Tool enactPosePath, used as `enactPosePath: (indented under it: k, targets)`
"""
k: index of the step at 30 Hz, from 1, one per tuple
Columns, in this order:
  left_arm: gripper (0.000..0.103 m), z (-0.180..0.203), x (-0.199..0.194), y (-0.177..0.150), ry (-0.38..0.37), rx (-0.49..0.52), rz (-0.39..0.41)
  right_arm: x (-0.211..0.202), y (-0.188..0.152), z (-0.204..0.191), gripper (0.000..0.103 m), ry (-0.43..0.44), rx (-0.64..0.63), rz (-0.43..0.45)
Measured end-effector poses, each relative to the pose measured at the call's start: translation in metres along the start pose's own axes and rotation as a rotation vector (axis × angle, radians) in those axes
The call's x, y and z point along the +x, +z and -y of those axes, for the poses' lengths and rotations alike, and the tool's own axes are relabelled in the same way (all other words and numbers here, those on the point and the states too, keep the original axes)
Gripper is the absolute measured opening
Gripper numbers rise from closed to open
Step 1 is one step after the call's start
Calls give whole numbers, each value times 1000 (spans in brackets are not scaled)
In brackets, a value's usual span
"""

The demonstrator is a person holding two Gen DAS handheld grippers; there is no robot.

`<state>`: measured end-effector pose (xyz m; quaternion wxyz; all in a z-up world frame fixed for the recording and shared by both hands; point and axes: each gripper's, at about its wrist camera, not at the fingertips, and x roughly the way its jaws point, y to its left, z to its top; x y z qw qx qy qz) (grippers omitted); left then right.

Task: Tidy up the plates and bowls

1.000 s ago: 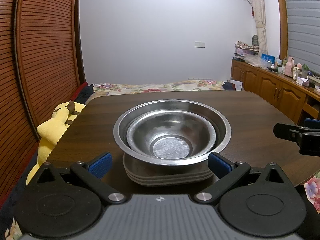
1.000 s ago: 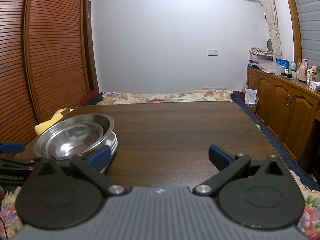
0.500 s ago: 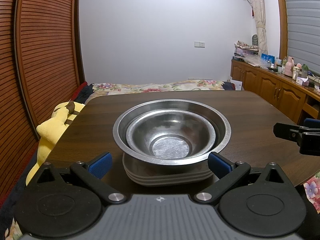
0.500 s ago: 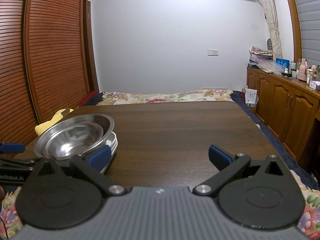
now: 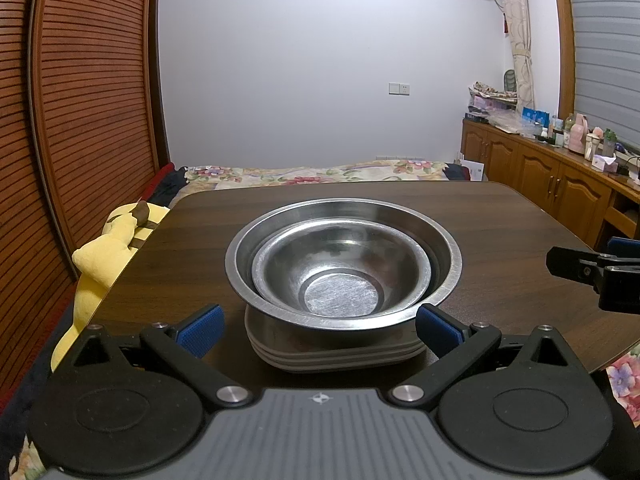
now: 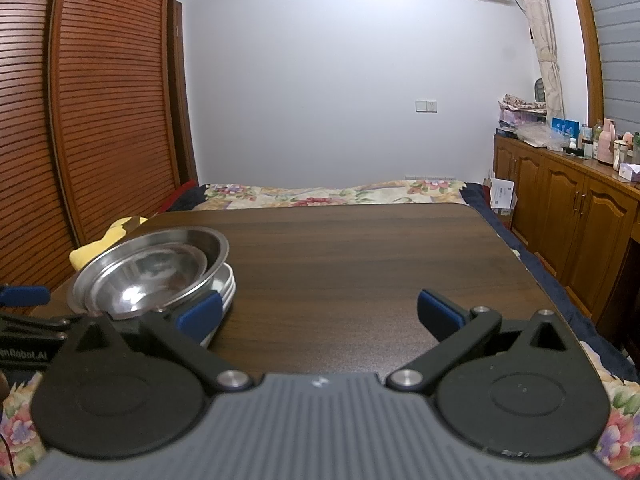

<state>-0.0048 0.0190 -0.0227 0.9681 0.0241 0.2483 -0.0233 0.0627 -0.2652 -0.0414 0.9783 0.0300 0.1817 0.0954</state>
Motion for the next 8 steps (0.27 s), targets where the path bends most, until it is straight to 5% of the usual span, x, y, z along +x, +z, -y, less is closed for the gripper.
enactPosePath:
  k: [8]
  targets:
    - [103, 1, -1, 0, -2, -1, 0, 0, -1, -2, 103, 0, -1, 0]
